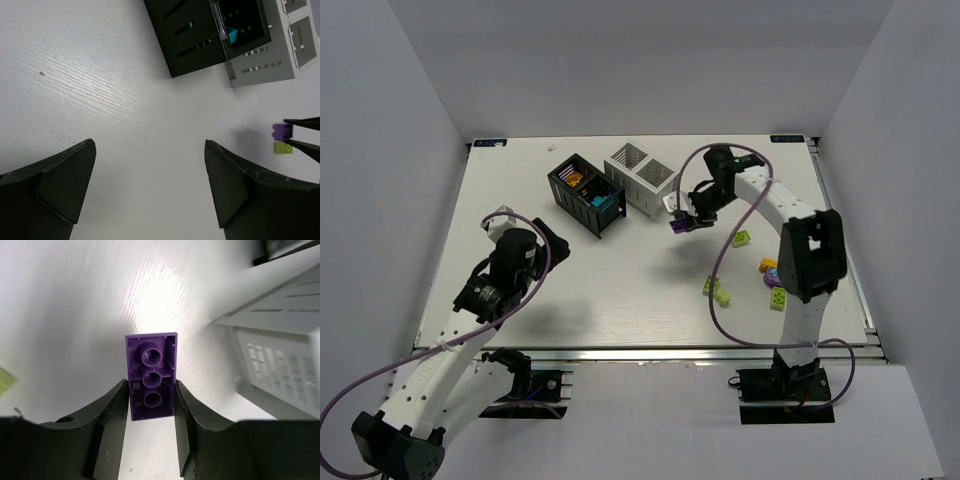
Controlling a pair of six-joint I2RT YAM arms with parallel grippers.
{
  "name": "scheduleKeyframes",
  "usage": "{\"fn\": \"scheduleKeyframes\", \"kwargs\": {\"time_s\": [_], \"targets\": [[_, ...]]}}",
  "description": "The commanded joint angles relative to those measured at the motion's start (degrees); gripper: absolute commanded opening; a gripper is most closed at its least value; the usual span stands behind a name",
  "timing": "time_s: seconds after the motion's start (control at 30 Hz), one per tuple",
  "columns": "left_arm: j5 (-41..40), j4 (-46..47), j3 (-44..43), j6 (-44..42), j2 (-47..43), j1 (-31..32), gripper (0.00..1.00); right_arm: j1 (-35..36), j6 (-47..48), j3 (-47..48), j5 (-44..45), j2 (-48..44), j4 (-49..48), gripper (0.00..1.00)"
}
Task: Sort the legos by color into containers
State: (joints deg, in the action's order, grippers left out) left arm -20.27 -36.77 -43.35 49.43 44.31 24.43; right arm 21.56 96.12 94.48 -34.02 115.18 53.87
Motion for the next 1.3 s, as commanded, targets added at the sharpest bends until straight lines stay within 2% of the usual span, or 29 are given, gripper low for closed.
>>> {"fn": "scheduleKeyframes", "kwargs": {"time_s": [0.0,0.13,0.23,0.43,0.57,0.73,1.0,1.13,1.27], "targets": [[1.4,3.3,1.3,0.5,-0.1,-0.3,0.98,0.1,-8.8,-1.7,-8.3,-9.4,-2.0,0.06],[2.4,4.7,2.0,0.4,0.5,-0.3,0.98,0.1,-20.8,-0.3,-10.6,-12.5,-6.4,0.00],[3.1,5.3,2.0,0.2,0.9,-0.3,0.98,0.2,-31.7,2.9,-11.0,-12.8,-11.6,0.00],[3.3,5.6,2.7,0.5,0.0,-0.3,0.98,0.3,-49.5,11.5,-7.3,-9.6,-21.9,0.00],[3.4,5.7,3.6,1.0,-1.6,-0.3,0.98,0.8,-60.0,19.2,-4.0,-5.2,-25.1,0.00],[3.7,5.6,3.9,1.4,-2.2,-0.3,0.98,2.4,-66.7,27.3,1.9,0.7,-28.5,0.00],[3.7,5.2,4.2,1.8,-2.9,-0.3,0.98,5.8,-70.8,28.3,7.1,4.7,-41.3,0.00],[3.7,5.0,4.7,2.1,-3.0,-0.3,0.98,6.2,-77.5,28.0,11.4,7.4,-48.4,0.00],[3.3,4.3,4.3,2.1,-2.8,-0.3,0.98,6.4,-82.4,30.3,11.8,12.0,-51.8,0.02]]}}
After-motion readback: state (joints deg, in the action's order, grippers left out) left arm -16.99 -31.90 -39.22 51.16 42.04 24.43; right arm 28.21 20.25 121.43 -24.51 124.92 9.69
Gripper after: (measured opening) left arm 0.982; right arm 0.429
